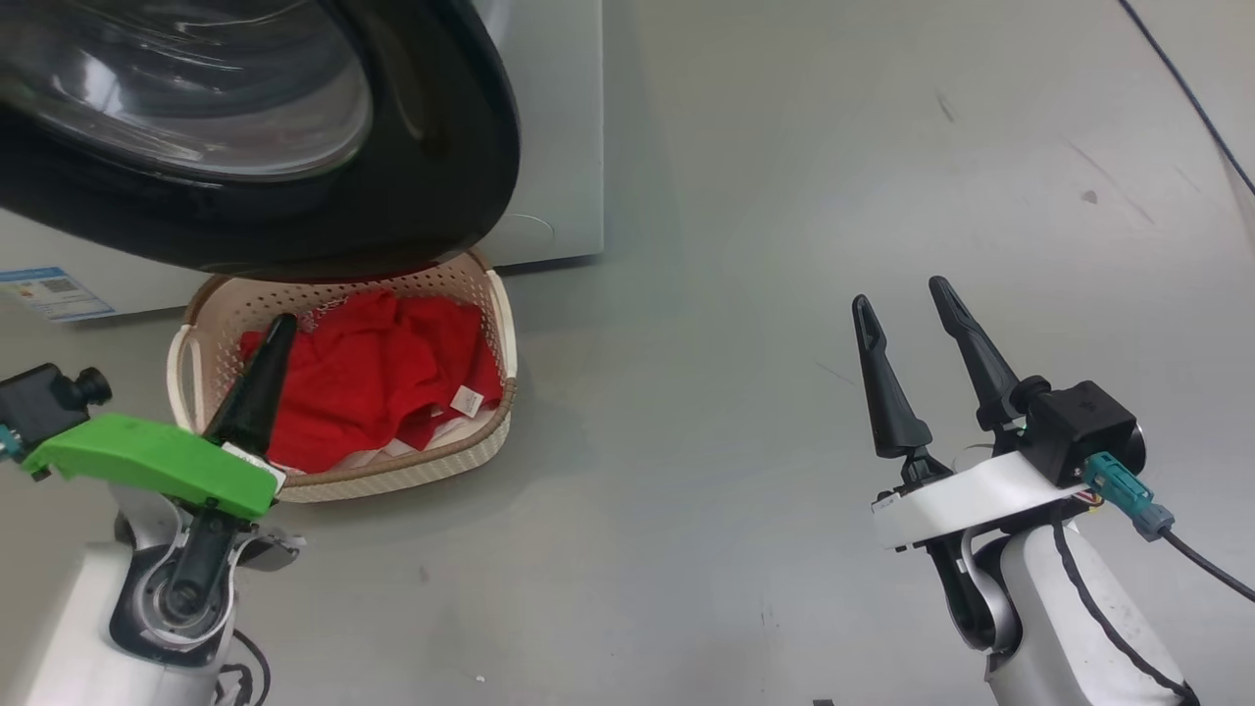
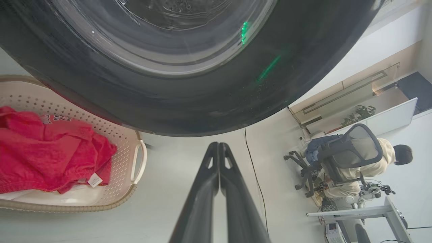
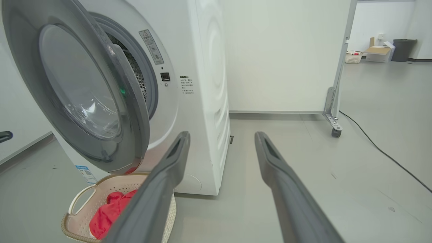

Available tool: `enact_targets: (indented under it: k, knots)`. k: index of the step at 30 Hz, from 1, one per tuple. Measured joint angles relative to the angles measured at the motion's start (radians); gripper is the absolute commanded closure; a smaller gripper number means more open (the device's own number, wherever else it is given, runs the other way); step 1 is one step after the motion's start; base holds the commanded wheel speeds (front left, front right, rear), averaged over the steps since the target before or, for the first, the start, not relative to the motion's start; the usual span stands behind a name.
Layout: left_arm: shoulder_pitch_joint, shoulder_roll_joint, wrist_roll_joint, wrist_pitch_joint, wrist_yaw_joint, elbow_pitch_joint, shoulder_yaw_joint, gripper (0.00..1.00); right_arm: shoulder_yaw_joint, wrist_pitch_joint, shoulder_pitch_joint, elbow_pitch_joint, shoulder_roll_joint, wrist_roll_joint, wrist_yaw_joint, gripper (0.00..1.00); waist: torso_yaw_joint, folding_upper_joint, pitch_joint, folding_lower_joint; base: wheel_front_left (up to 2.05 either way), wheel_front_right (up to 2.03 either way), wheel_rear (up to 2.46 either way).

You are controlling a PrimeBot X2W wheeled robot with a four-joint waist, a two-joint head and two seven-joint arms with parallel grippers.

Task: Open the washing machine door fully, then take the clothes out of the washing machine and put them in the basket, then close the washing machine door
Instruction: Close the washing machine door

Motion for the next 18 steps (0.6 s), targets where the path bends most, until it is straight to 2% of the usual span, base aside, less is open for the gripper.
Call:
enact_targets:
  k: [8,15,18]
  knots:
    - [0.033,0.061,0.211,-0.125,-0.009,-0.012,-0.012,1.0,-0.013,0.0,0.019,0.007,-0.002,-0.006,0.006,0.0,0.085,0.0,-0.046,0.0,0.0,0.0,0.0]
    - [0.076,0.11,0.423,-0.258,-0.009,-0.017,-0.043,1.0,-0.007,0.0,0.032,0.015,0.0,-0.009,0.016,0.0,0.128,0.0,-0.086,0.0,0.0,0.0,0.0]
    - [0.101,0.107,0.434,-0.312,-0.008,-0.017,-0.038,1.0,-0.002,0.0,0.04,0.019,0.001,-0.011,0.021,0.0,0.137,0.0,-0.098,0.0,0.0,0.0,0.0]
